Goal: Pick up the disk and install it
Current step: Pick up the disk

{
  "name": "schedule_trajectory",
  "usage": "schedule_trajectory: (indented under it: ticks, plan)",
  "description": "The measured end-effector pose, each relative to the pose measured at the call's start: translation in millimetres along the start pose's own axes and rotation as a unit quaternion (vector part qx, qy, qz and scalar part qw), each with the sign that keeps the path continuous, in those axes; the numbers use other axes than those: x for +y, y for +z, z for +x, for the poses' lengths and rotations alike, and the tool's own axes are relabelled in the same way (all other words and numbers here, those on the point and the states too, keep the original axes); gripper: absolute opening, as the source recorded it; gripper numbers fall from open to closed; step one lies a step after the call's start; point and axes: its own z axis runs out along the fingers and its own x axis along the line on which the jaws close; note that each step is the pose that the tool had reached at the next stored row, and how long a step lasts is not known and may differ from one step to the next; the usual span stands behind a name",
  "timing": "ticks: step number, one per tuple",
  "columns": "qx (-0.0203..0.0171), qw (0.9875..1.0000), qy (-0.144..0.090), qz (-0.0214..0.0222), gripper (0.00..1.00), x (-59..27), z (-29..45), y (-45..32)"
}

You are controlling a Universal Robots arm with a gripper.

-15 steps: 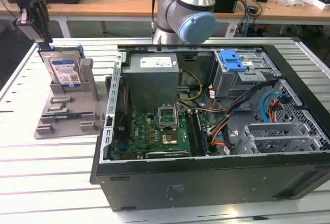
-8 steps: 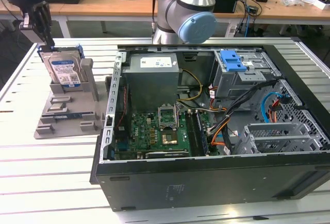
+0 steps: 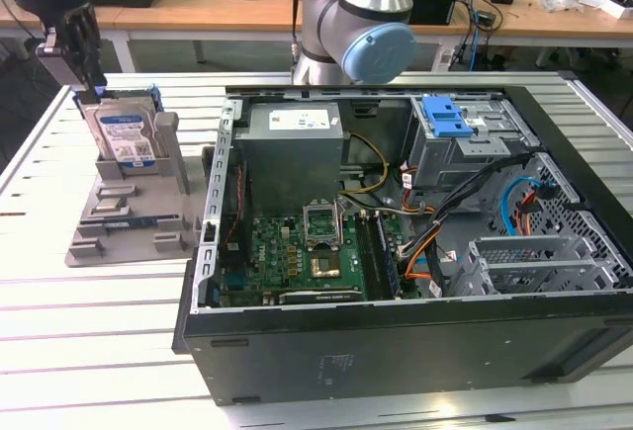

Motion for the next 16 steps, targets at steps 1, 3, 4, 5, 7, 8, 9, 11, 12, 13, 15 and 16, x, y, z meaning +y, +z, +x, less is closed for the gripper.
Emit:
schedule_trajectory:
  ticks: [1, 3, 4, 5, 7, 8, 9, 11, 12, 13, 15, 16]
  plan:
    - [0.0000, 1.0000, 0.000, 0.0000, 0.50, 0.0, 0.0, 0.0]
    - [0.0004, 1.0000, 0.000, 0.0001, 0.50, -0.1, 0.0, 0.9]
    - [0.0005, 1.0000, 0.000, -0.0001, 0.50, -0.1, 0.1, 2.8]
    - [0.0006, 1.0000, 0.000, -0.0005, 0.50, -0.1, 0.2, 5.1]
    - [0.0006, 1.0000, 0.000, -0.0009, 0.50, -0.1, 0.2, 10.4]
    - [0.0006, 1.0000, 0.000, -0.0010, 0.50, -0.1, 0.2, 13.0]
    - [0.0006, 1.0000, 0.000, -0.0011, 0.50, -0.2, 0.3, 14.9]
    - [0.0006, 1.0000, 0.000, -0.0015, 0.50, -0.2, 0.3, 19.2]
    - [0.0006, 1.0000, 0.000, -0.0017, 0.50, -0.2, 0.4, 22.2]
    - [0.0006, 1.0000, 0.000, -0.0021, 0.50, -0.2, 0.4, 25.2]
    - [0.0005, 1.0000, 0.000, -0.0025, 0.50, -0.3, 0.5, 28.9]
    - [0.0005, 1.0000, 0.000, -0.0029, 0.50, -0.6, 0.6, 31.6]
